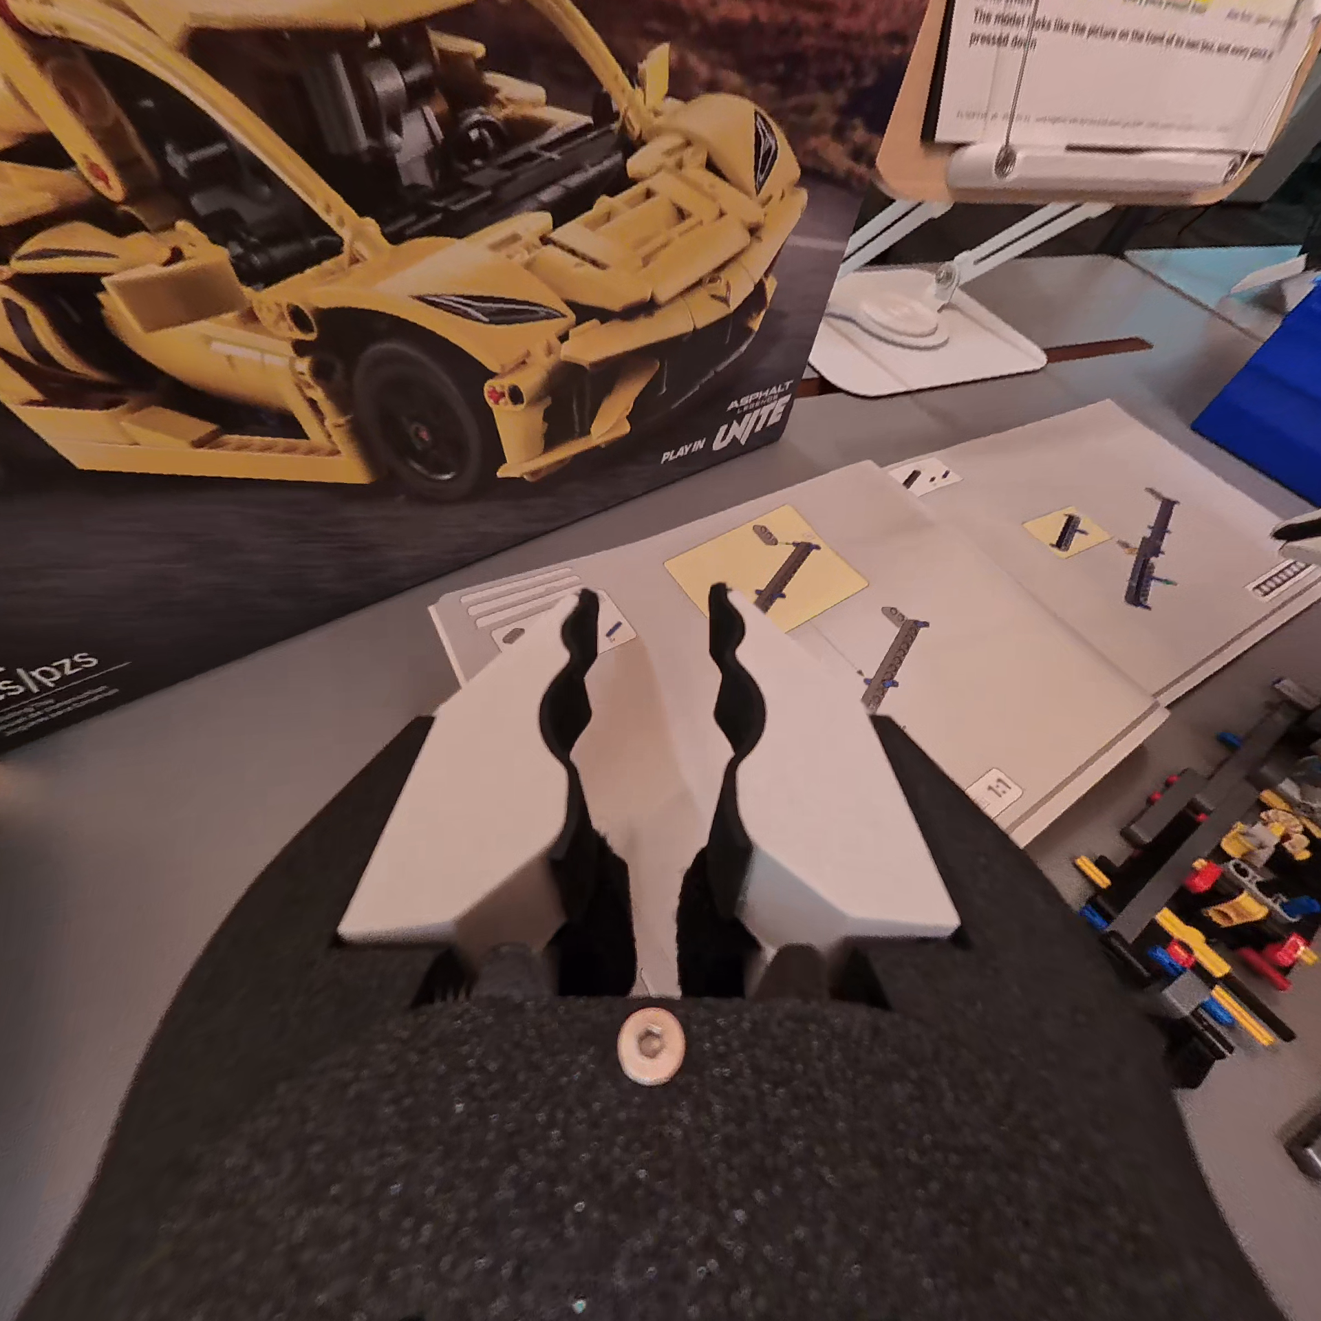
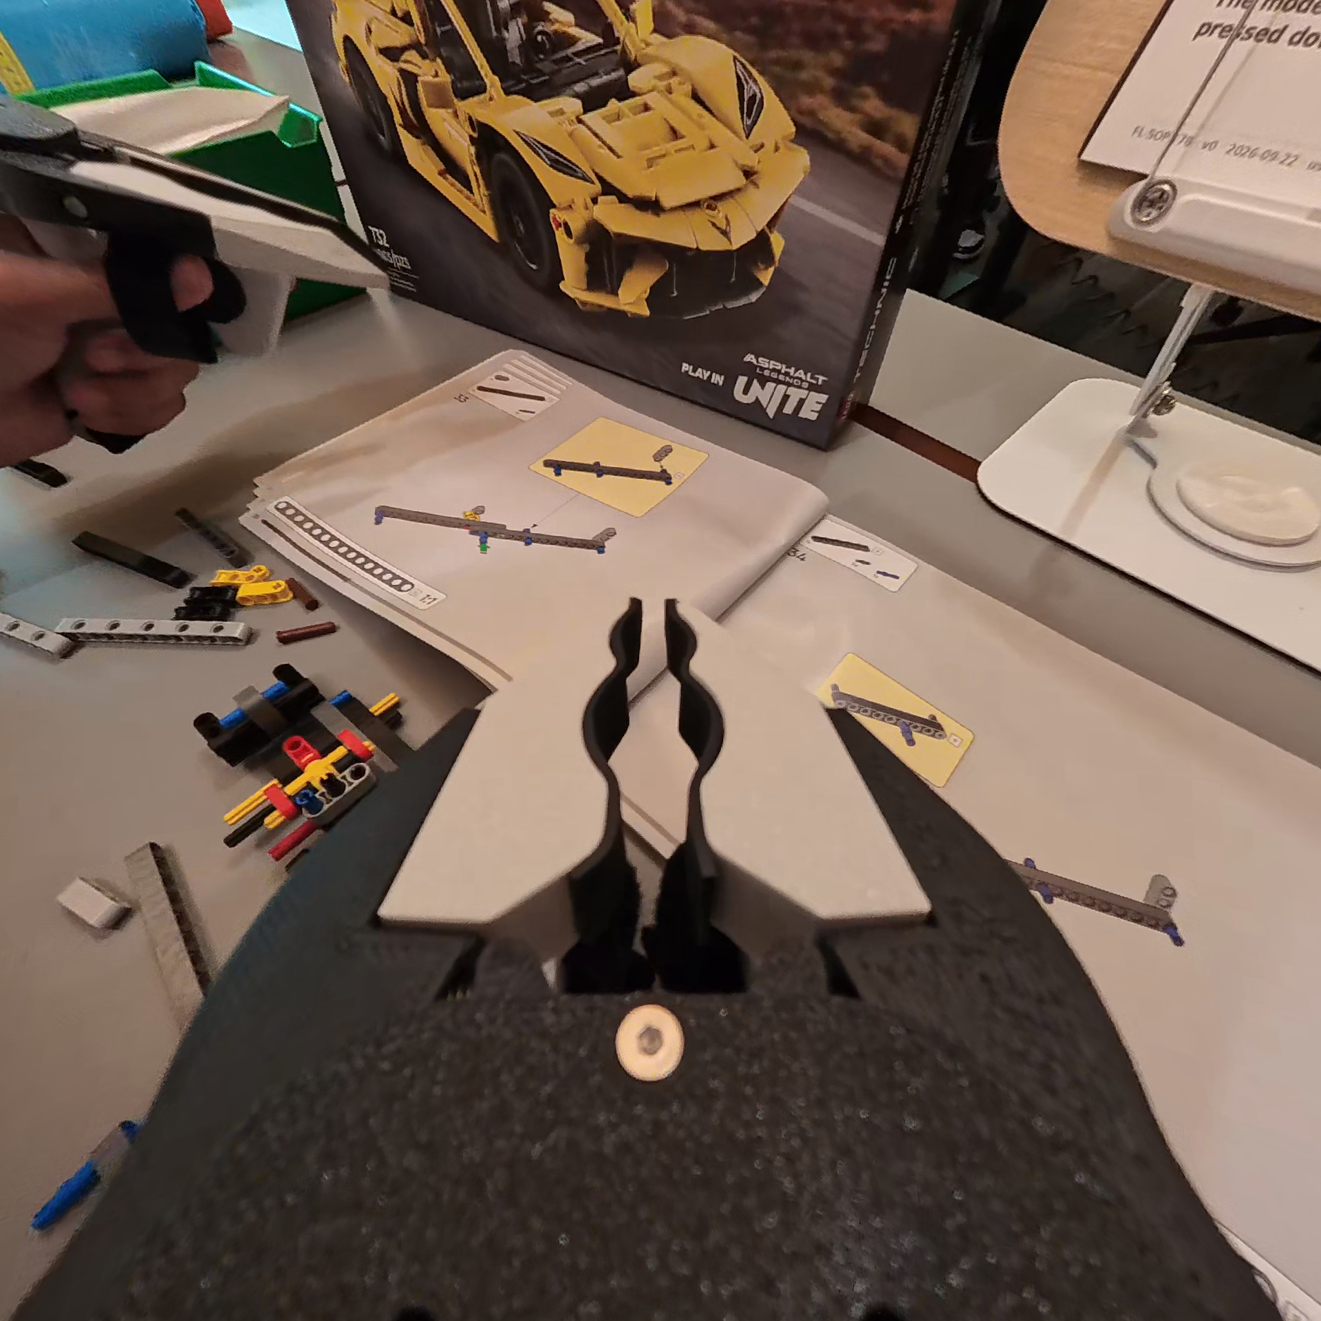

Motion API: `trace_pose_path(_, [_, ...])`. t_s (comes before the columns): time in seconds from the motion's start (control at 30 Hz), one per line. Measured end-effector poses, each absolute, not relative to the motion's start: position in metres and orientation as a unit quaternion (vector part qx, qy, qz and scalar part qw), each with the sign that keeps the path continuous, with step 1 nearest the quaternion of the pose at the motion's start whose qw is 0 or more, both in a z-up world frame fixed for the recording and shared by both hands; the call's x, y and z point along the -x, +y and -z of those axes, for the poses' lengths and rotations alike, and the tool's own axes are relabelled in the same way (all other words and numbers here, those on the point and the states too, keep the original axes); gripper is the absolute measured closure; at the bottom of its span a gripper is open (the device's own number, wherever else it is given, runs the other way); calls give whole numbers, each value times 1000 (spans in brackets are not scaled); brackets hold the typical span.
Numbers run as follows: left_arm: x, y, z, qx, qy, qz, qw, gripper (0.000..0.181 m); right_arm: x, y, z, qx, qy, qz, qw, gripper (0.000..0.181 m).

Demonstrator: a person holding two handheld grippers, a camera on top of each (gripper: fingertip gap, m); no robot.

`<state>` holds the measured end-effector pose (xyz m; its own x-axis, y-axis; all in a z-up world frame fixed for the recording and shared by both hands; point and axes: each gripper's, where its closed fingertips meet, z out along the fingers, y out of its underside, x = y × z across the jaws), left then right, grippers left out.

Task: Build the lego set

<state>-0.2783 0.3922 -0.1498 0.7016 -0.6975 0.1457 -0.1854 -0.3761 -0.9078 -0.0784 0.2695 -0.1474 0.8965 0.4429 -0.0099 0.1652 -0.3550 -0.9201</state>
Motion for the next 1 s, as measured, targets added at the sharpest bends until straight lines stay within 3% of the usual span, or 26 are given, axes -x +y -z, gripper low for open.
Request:
trace_pose_path(0.3, [267,387,172,801,302,260,447,154,81,269,150,817,-180,-165,523,177])
trace_pose_path(0.47, [253,377,167,793,311,287,439,154,92,262,149,822,-206,-172,502,158])
trace_pose_path(0.7, [239,363,160,778,341,287,443,155,136,125,157,794,-428,-304,307,156])
trace_pose_path(0.83, [234,355,145,757,353,294,464,156,129,79,198,828,-459,-216,240,156])
trace_pose_path(1.0, [229,350,143,750,362,300,465,156,125,76,214,833,-485,-148,223,157])
